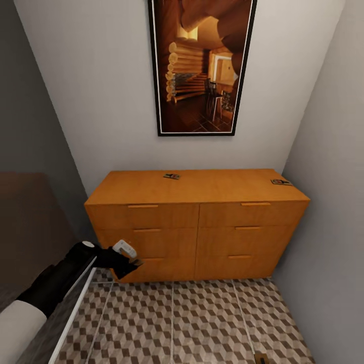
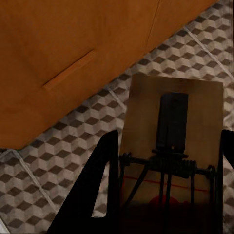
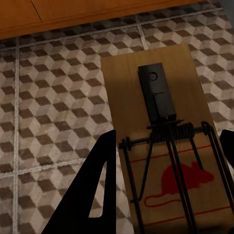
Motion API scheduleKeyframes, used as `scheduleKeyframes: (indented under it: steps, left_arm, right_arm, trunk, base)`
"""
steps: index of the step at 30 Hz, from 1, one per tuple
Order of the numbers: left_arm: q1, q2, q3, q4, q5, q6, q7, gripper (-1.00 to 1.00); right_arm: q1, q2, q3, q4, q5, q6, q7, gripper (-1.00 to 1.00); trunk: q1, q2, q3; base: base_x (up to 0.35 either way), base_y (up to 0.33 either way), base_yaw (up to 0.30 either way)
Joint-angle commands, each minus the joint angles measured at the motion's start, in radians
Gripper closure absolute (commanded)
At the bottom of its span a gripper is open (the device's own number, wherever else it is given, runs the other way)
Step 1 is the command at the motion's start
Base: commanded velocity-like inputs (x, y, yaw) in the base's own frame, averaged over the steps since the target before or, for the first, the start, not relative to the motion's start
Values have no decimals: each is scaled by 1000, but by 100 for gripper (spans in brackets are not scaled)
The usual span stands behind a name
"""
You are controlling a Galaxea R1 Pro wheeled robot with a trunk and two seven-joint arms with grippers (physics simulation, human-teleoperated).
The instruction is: Take the four mousetraps from the cabinet in the bathroom and place them on the bathroom floor. Make sure all four end up on the same floor surface, and ensure that at least two of them are either under or directly next to the same bathroom sink.
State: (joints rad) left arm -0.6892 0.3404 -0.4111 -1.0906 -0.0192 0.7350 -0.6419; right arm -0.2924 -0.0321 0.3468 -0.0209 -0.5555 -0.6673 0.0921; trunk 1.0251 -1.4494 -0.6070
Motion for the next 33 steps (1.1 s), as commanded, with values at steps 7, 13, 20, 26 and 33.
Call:
scheduleKeyframes:
  steps: [7, 13, 20, 26, 33]
  left_arm:
    - [-1, -63, -6, 350, 1, -278, 50, 100]
    - [-1, -185, -6, 725, 2, -565, 178, 100]
    - [0, -291, -6, 1079, 5, -845, 370, 100]
    - [48, -315, 0, 1156, 70, -1041, 424, 100]
    - [166, -319, 1, 1166, 227, -1275, 516, 100]
  right_arm:
    - [-1, 0, 1, 1, -14, -3, 13, 100]
    - [-1, 0, 1, 1, -14, -3, 12, 100]
    - [-1, 0, 1, 1, -13, -3, 11, 100]
    - [-1, -5, 1, 1, -12, -3, 11, 100]
    - [-1, -12, 0, -4, -13, -5, 5, 100]
  trunk:
    - [0, -1, -1]
    - [0, -1, -1]
    - [0, -1, -1]
    - [0, -1, -1]
    - [0, -1, -1]
  base:
    - [0, 0, 0]
    - [0, 0, 0]
    - [0, 0, 0]
    - [0, 0, 0]
    - [0, 0, 0]
